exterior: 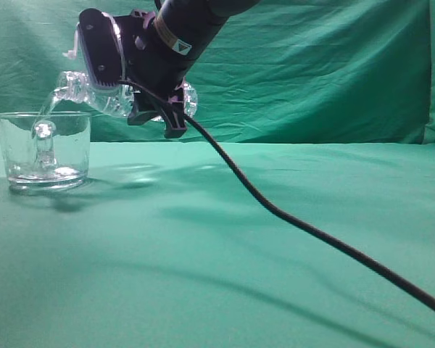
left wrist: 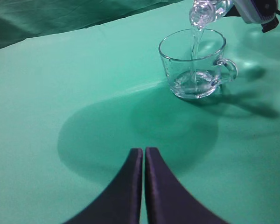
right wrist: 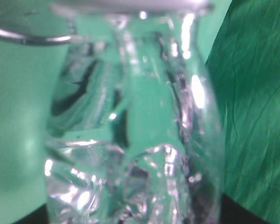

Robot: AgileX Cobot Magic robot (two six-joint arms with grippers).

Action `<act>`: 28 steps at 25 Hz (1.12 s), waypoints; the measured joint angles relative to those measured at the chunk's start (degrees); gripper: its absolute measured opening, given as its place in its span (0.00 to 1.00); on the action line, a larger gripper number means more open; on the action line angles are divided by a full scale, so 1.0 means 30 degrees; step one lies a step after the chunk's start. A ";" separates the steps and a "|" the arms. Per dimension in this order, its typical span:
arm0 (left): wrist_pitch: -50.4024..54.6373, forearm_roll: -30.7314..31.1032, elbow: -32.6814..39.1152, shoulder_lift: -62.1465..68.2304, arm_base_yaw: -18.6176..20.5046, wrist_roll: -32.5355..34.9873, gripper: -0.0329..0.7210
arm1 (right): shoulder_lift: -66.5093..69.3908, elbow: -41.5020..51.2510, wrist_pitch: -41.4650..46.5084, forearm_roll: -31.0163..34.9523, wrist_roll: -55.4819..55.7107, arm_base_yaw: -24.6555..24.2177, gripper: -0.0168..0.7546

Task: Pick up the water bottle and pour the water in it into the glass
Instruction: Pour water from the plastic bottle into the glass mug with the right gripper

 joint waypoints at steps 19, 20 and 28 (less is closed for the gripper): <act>0.0000 0.0000 0.0000 0.0000 0.0000 0.0000 0.04 | 0.0000 0.0000 0.0483 -0.0842 0.2065 0.0000 0.43; 0.0000 0.0000 0.0000 0.0000 0.0000 0.0000 0.04 | 0.0000 0.0000 0.0440 -0.0842 0.2715 0.0000 0.43; 0.0000 0.0000 0.0000 0.0000 0.0000 0.0000 0.04 | 0.0000 0.0000 -0.0272 -0.0875 1.0721 0.0036 0.43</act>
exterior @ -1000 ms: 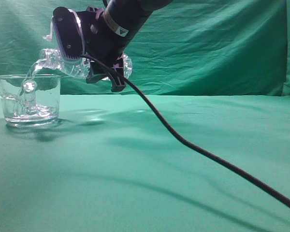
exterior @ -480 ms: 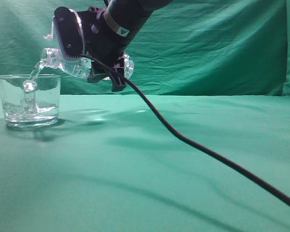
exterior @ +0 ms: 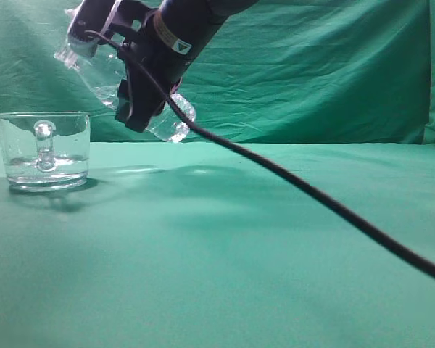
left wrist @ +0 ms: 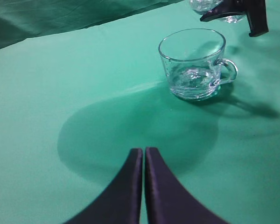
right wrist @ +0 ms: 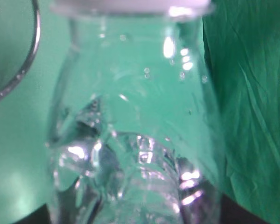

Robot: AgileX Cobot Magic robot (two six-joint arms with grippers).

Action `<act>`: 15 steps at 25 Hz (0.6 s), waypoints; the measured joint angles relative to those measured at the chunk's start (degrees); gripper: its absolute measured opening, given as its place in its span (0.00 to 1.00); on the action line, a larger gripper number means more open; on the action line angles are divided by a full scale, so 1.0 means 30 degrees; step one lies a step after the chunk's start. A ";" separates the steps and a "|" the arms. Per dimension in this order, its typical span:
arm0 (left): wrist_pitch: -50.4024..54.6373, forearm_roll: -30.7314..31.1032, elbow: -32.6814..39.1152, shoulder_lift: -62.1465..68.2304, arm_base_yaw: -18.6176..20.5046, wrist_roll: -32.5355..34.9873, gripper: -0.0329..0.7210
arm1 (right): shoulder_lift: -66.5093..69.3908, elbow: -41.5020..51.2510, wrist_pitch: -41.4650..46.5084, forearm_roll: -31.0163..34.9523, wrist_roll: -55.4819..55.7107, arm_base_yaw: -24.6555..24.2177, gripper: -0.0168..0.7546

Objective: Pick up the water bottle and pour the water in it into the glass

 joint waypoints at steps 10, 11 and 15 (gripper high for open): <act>0.0000 0.0000 0.0000 0.0000 0.0000 0.0000 0.04 | -0.2747 0.0268 -0.0014 0.0000 1.2692 0.0007 0.43; 0.0000 0.0000 0.0000 0.0000 0.0000 0.0000 0.04 | -0.3518 0.0601 -0.0014 0.0000 1.3569 0.0007 0.43; 0.0000 0.0000 0.0000 0.0000 0.0000 0.0000 0.04 | -0.6044 0.2515 -0.0014 0.0000 1.5724 0.0007 0.43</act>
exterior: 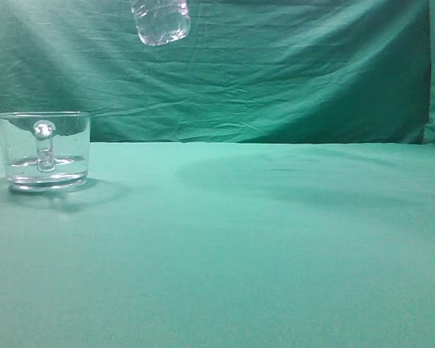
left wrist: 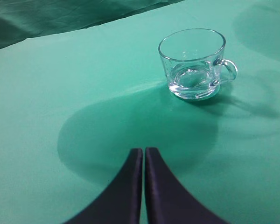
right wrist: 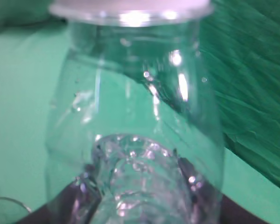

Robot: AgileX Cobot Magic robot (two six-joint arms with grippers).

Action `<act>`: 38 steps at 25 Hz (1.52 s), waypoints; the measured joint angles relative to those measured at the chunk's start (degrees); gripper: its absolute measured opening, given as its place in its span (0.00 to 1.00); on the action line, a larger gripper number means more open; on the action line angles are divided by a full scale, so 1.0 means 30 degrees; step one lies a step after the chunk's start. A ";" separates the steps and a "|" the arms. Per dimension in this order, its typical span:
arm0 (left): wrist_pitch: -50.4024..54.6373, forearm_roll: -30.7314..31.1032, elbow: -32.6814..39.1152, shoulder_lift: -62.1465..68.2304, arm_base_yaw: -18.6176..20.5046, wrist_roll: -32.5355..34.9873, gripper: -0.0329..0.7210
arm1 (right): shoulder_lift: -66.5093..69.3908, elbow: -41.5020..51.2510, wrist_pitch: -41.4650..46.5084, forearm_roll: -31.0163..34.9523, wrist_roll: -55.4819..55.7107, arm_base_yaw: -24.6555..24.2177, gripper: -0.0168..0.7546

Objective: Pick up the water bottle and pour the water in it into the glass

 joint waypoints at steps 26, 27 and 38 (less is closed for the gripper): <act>0.0000 0.0000 0.0000 0.0000 0.0000 0.0000 0.04 | -1.5011 1.5255 -0.3587 -0.1053 0.1402 -0.6256 0.43; 0.0000 0.0000 0.0000 0.0000 0.0000 0.0000 0.04 | -1.5234 1.5630 -0.3704 -0.1136 0.1402 -0.6530 0.43; 0.0000 0.0000 0.0000 0.0000 0.0000 0.0000 0.04 | -1.5499 1.6620 -0.3567 -0.0152 -0.0691 -0.7315 0.43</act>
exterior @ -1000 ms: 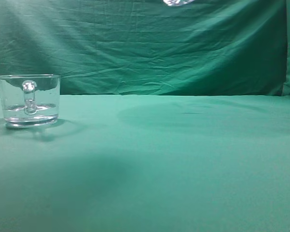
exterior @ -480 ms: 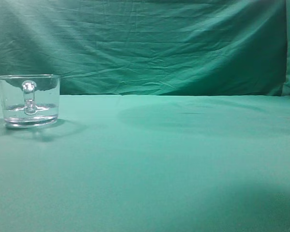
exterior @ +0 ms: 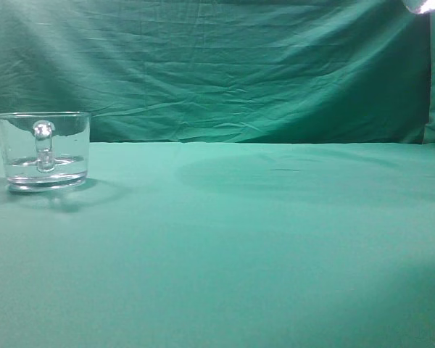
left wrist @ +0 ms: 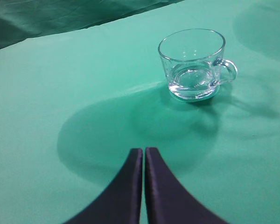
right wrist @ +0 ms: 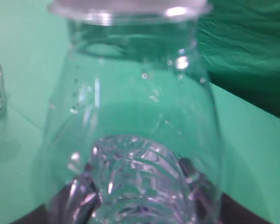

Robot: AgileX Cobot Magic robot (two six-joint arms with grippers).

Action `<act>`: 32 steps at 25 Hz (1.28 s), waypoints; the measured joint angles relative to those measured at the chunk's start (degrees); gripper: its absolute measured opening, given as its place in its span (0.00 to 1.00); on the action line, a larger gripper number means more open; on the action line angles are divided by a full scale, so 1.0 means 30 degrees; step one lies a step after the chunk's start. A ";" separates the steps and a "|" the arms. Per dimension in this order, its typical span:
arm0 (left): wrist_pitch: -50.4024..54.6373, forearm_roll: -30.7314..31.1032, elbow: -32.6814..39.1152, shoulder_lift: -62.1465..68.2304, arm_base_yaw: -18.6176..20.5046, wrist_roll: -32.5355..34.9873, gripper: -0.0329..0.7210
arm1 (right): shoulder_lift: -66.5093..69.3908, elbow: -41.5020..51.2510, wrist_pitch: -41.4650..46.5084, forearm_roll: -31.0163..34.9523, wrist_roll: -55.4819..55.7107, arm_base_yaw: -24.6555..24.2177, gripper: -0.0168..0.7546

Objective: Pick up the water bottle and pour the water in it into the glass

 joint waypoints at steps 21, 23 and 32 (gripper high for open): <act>0.0000 0.0000 0.0000 0.0000 0.0000 0.0000 0.04 | 0.2954 0.4777 -0.6586 2.6365 -2.4188 -0.0063 0.43; 0.0000 0.0000 0.0000 0.0000 0.0000 0.0000 0.04 | 0.4458 0.4788 -0.7697 2.6419 -2.4260 -0.0063 0.43; 0.0000 0.0000 0.0000 0.0000 0.0000 0.0000 0.04 | 1.0116 0.4788 -1.4350 2.6960 -2.5756 -0.0063 0.43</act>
